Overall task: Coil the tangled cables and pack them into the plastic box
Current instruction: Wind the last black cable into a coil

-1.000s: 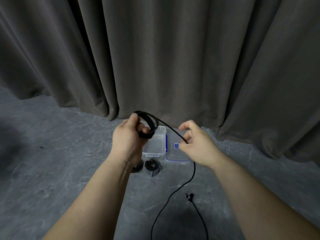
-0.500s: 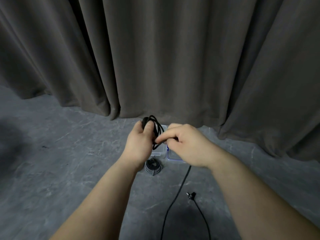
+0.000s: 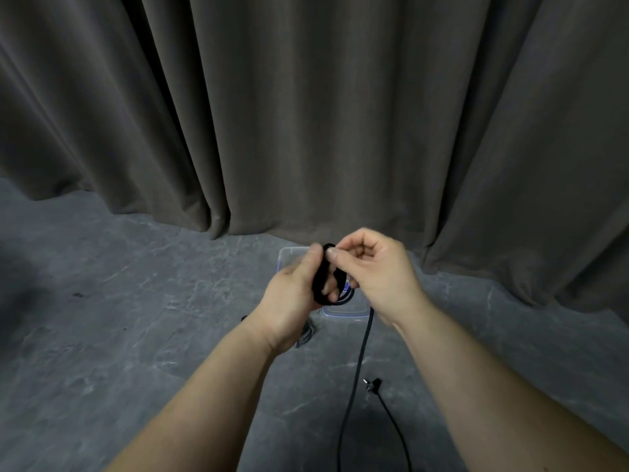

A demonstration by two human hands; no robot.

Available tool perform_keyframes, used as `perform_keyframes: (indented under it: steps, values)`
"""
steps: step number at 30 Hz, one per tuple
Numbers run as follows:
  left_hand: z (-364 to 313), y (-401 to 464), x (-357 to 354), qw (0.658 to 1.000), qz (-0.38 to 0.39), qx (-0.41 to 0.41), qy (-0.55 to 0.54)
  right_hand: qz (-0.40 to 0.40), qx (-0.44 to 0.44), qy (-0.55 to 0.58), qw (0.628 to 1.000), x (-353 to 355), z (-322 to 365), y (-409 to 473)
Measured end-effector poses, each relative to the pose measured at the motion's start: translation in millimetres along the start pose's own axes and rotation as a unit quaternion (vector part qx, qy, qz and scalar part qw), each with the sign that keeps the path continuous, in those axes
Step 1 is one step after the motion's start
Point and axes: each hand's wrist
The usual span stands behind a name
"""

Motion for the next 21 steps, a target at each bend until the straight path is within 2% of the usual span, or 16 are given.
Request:
perform_keyframes:
  steps: [6,11,14,18,19,21]
  values:
    - [-3,1,3,0.999,0.02,-0.021,-0.021,-0.021,-0.003,-0.003,1.0,2,-6,4]
    - [-9,1,6,0.998,0.017,-0.049,-0.047,0.034,-0.038,0.022,0.998,-3,-13,3]
    - [-11,-2,4,0.997,0.002,-0.054,-0.057,0.005,-0.002,-0.032,0.999,-7,-14,2]
    - [-10,-2,0,0.996,-0.016,-0.067,-0.057,-0.045,0.091,-0.185,0.977,-11,-15,-4]
    - [-11,-1,0,0.996,-0.023,-0.067,-0.058,-0.029,0.097,-0.198,0.975,-10,-15,-6]
    - [-13,0,4,0.995,-0.041,-0.067,-0.059,0.062,0.084,-0.197,0.975,-7,-13,-9]
Point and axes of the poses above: each hand's wrist, its own y-axis towards the middle knuckle, its own x-axis out of the back of the hand, z = x × y, and after that the axes turned 4 degrees about x, right-handed
